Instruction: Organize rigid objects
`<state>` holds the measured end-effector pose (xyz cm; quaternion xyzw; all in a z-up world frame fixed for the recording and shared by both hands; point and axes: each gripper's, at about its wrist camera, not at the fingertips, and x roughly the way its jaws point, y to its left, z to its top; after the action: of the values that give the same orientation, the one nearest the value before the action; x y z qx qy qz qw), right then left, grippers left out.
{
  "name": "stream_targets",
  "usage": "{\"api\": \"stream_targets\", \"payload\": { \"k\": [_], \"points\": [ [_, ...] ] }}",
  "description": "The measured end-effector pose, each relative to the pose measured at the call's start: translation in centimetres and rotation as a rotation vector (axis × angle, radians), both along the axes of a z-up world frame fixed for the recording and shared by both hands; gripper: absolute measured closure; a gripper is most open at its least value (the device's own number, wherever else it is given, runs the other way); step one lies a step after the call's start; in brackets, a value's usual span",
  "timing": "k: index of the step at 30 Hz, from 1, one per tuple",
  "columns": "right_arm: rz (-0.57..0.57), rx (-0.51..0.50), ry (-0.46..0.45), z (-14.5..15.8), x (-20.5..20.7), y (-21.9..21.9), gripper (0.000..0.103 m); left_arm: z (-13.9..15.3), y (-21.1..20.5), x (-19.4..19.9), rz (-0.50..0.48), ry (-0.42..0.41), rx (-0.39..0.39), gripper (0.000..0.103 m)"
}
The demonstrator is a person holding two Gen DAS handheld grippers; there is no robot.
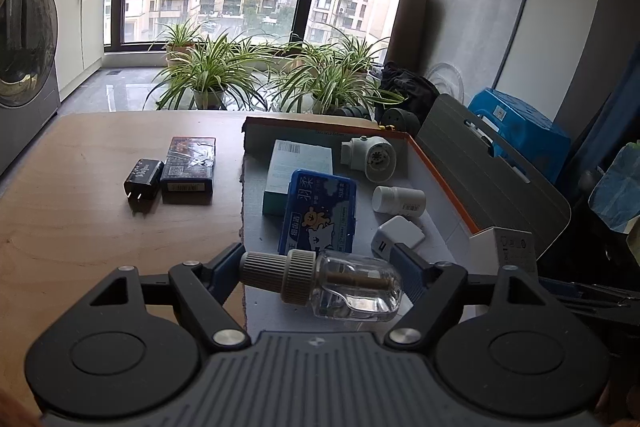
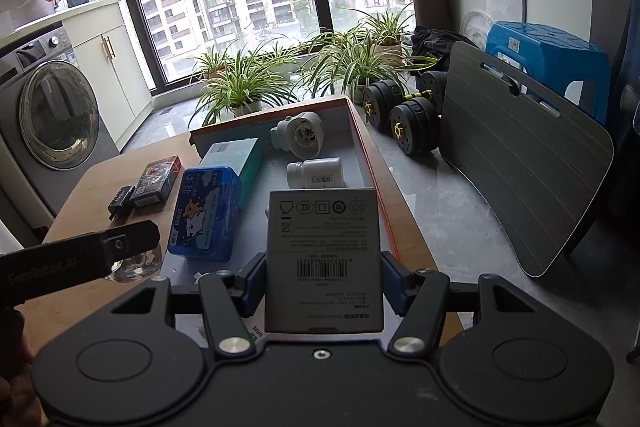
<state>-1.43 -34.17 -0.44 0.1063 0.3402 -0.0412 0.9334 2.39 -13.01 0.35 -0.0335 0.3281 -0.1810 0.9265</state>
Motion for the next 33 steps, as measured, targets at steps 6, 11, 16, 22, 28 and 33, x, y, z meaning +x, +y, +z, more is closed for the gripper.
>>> {"api": "stream_targets", "payload": {
  "k": [6, 11, 16, 22, 28, 33],
  "points": [
    [0.0, -0.004, -0.017, 0.7, 0.6, -0.5, 0.032, 0.3, -1.2, 0.8, -0.031, -0.013, 0.005, 0.022],
    [0.006, -0.007, -0.031, 1.3, 1.5, -1.1, 0.032, 0.5, -2.3, 1.5, -0.054, -0.024, 0.009, 0.022],
    [0.015, -0.002, -0.043, 2.0, 2.7, -1.9, 0.032, 0.6, -3.4, 2.2, -0.076, -0.031, 0.013, 0.022],
    [0.017, -0.004, -0.054, 3.0, 4.6, -3.2, 0.032, 0.3, -4.2, 3.0, -0.097, -0.025, 0.016, 0.022],
    [0.041, -0.004, -0.056, 3.8, 7.0, -3.6, 0.032, -0.1, -4.9, 3.7, -0.117, -0.018, 0.017, 0.022],
    [0.069, 0.006, -0.044, 3.8, 8.9, -3.3, 0.032, -0.3, -5.5, 4.0, -0.141, -0.017, 0.018, 0.022]
  ]
}}
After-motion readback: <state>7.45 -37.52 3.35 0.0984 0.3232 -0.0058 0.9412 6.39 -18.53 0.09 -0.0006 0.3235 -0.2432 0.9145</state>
